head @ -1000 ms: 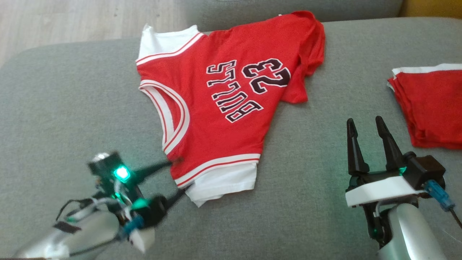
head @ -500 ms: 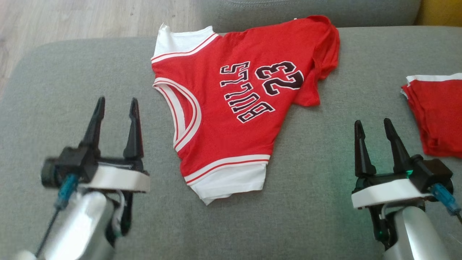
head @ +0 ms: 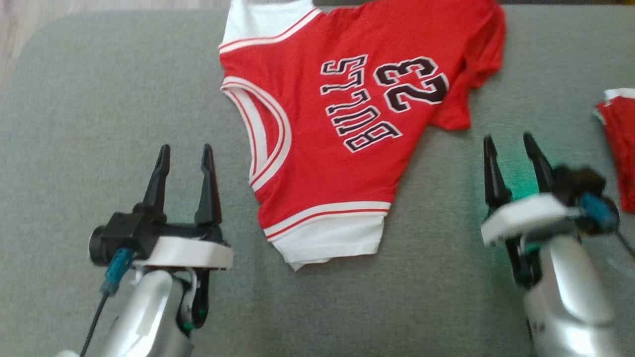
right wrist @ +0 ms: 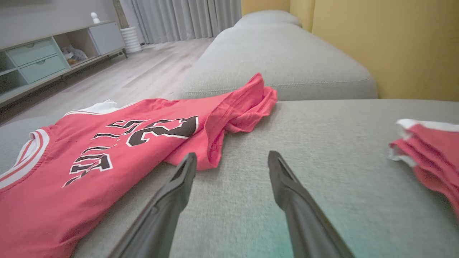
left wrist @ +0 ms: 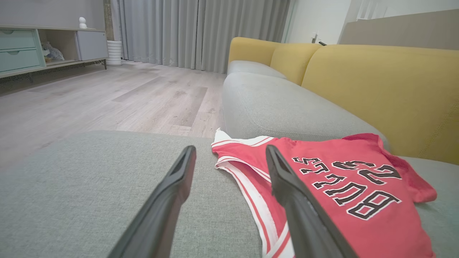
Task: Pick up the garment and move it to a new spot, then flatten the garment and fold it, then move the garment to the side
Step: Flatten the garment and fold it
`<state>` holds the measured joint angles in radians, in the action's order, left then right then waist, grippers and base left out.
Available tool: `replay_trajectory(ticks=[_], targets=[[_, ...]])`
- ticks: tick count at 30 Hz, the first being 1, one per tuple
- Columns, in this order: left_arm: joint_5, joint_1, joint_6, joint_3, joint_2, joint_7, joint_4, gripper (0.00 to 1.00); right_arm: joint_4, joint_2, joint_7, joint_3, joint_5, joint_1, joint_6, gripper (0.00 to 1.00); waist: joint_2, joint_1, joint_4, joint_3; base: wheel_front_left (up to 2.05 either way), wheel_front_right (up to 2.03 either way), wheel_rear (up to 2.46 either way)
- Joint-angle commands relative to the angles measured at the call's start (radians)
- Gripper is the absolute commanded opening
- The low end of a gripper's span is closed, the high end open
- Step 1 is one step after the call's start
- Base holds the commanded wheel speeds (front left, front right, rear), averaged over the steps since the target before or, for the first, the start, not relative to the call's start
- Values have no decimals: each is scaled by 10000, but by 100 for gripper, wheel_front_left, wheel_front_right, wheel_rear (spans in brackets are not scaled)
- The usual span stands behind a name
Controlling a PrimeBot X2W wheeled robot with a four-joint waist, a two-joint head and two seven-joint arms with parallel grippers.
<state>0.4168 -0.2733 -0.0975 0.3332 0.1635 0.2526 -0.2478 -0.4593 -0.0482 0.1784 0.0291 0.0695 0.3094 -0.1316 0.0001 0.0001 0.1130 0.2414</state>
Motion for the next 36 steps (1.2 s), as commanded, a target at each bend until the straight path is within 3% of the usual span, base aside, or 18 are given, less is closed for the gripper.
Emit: replay_trajectory(ticks=[1, 4, 9, 15, 16, 17, 18, 26, 36], targets=[[-126, -435, 65, -441, 26, 90, 226, 100, 93, -20, -83, -198, -1, 504, 9, 100, -1, -1, 182, 233, 0, 0, 0], [-379, -540, 357, -649, -292, 90, 114, 100, -963, -20, -429, -69, 109, 1266, 9, 100, -1, -1, 382, 461, 0, 0, 0], [-796, -735, 852, -1061, -715, 91, 98, 100, -2665, -20, -441, -40, 1343, 2487, 9, 100, -1, -1, 723, 776, 0, 0, 0], [-1132, -745, 1123, -1411, -930, 91, 33, 100, -3944, -20, -111, -302, 1596, 3263, 9, 100, -1, -1, 790, 927, 0, 0, 0], [-1175, -742, 1153, -1465, -955, 91, 20, 100, -4122, -20, -47, -354, 1626, 3355, 9, 94, -1, -1, 780, 932, 0, 0, 0], [-1216, -730, 1180, -1520, -977, 91, 8, 100, -4293, -20, 10, -422, 1661, 3439, 9, 18, -1, -1, 755, 928, 0, 0, 0], [-1254, -710, 1203, -1577, -996, 91, -5, 100, -4447, -20, 92, -481, 1648, 3513, 9, 0, -1, -1, 713, 912, 0, 0, 0], [-1569, -509, 1388, -1910, -1074, 91, -141, 100, -4863, -20, 755, -144, 1804, 3414, 9, 0, -1, -1, 126, 411, 0, 0, 0], [-1737, -112, 1502, -2085, -1117, 91, -208, 100, -3471, -27, 830, 946, 1329, 1878, 9, 0, -1, -1, -853, -568, 0, 0, 0]])
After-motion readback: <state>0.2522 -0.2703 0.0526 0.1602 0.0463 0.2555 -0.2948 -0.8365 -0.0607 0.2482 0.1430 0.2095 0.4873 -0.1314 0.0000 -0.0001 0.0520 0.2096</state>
